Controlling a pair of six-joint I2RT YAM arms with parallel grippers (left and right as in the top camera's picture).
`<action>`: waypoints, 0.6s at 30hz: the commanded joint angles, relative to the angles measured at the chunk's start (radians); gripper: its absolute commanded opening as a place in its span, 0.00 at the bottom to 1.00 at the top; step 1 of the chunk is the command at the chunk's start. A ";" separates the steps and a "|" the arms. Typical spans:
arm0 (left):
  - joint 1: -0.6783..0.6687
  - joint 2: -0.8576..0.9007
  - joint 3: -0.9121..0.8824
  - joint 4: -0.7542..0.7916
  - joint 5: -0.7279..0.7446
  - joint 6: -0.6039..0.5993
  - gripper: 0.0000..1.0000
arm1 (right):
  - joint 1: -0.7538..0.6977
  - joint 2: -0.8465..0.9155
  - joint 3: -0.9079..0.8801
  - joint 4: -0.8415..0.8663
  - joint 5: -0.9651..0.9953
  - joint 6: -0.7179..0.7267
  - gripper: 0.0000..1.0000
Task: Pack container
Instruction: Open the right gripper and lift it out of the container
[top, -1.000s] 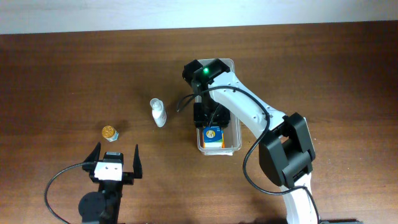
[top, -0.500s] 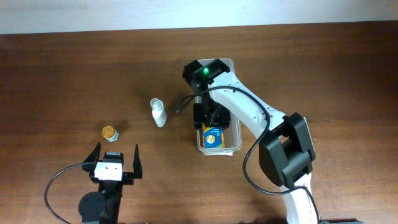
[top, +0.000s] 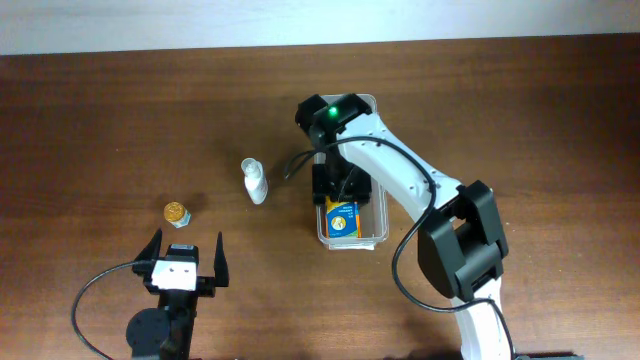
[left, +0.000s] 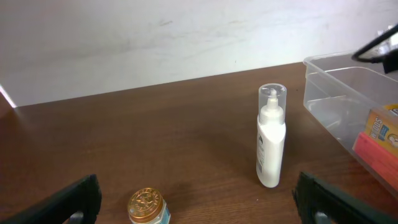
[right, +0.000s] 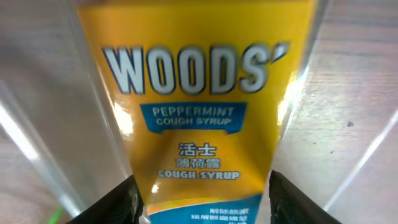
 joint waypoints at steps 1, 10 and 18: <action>0.005 -0.005 -0.010 0.000 0.004 0.016 0.99 | -0.039 -0.040 0.085 -0.006 -0.001 -0.005 0.57; 0.005 -0.005 -0.010 0.000 0.004 0.016 0.99 | -0.127 -0.040 0.221 -0.074 0.047 -0.005 0.57; 0.005 -0.005 -0.010 0.000 0.004 0.016 1.00 | -0.261 -0.040 0.433 -0.241 0.208 -0.085 0.57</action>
